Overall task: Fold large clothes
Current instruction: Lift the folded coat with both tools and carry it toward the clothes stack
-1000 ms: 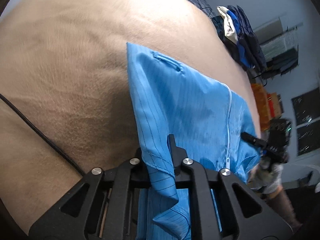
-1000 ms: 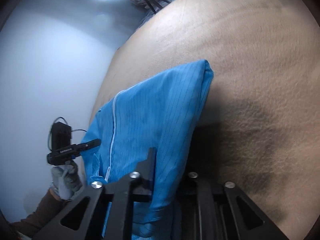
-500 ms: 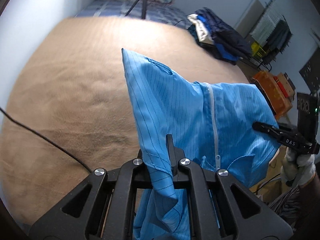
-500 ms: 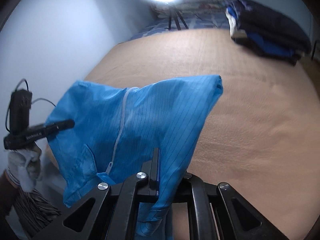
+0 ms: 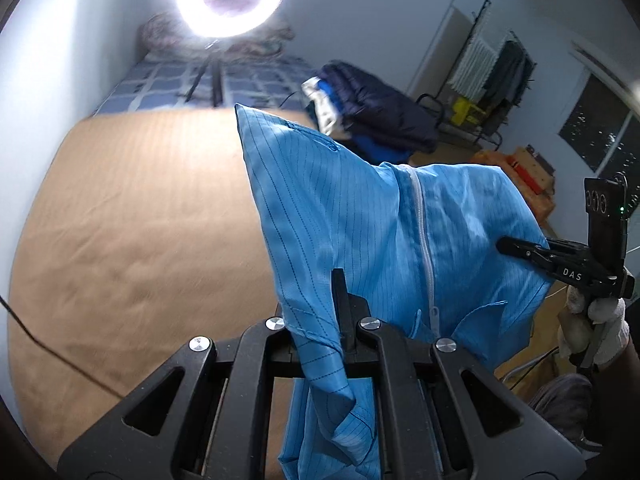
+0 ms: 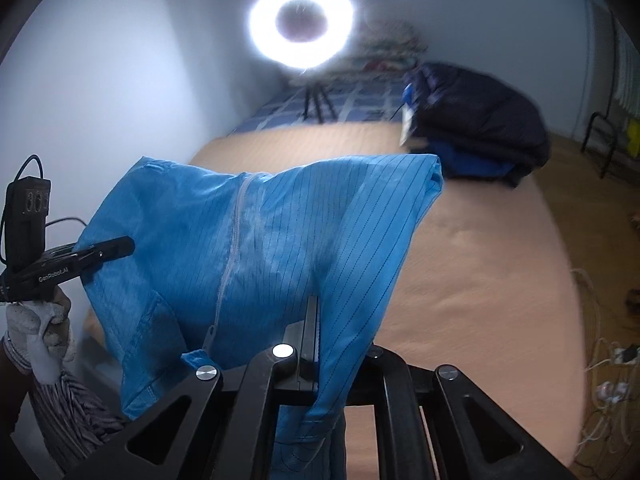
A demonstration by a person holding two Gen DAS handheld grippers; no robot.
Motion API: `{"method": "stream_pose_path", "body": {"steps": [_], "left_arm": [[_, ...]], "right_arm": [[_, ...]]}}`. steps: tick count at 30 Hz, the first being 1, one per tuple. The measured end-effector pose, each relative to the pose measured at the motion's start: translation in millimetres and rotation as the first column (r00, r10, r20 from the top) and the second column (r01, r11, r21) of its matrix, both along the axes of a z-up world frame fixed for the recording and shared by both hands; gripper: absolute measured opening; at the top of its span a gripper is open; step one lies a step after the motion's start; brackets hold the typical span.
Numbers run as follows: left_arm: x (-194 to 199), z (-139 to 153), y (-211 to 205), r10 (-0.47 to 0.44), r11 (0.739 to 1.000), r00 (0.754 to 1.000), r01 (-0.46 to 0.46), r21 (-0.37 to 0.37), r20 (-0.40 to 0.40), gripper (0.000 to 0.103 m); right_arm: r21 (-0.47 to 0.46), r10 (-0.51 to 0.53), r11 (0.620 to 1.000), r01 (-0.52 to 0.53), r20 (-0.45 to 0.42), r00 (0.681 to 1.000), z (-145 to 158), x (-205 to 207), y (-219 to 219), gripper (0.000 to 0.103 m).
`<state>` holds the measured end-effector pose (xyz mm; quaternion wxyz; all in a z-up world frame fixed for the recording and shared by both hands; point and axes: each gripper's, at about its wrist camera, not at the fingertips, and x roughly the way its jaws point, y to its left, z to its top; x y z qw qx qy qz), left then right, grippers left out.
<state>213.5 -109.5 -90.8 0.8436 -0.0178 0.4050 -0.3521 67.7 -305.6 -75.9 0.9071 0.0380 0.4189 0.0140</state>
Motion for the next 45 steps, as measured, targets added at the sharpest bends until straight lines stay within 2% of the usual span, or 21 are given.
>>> {"method": "stream_pose_path", "body": {"steps": [8, 15, 24, 33, 39, 45], "left_arm": [[39.5, 30.7, -59.6, -0.044, 0.999, 0.998, 0.044, -0.021, 0.041, 0.004], [88.2, 52.6, -115.3, -0.059, 0.998, 0.993, 0.060, -0.008, 0.099, 0.004], [164.0, 69.7, -186.1, -0.102, 0.994, 0.980, 0.106, -0.016, 0.172, 0.004], [253.4, 60.3, -260.6, -0.146, 0.987, 0.968, 0.157, -0.037, 0.206, 0.004], [314.4, 62.4, -307.6, -0.139, 0.983, 0.965, 0.162, -0.090, 0.223, 0.004], [368.5, 58.9, -347.0, -0.122, 0.985, 0.963, 0.147, -0.087, 0.239, 0.004]], "right_arm": [[-0.084, -0.049, 0.995, 0.054, 0.065, 0.997, 56.0, 14.6, -36.6, 0.003], [-0.106, -0.068, 0.991, 0.080, 0.105, 0.992, 83.7, 60.2, -85.5, 0.003], [-0.054, -0.104, 0.992, 0.113, 0.155, 0.983, 92.6, 132.1, -162.8, 0.003], [-0.060, -0.166, 0.982, 0.179, 0.178, 0.970, 90.4, 210.9, -236.5, 0.003], [-0.041, -0.212, 0.973, 0.226, 0.214, 0.953, 101.8, 268.9, -281.0, 0.003], [-0.029, -0.247, 0.965, 0.261, 0.236, 0.940, 109.2, 316.3, -325.2, 0.003]]}}
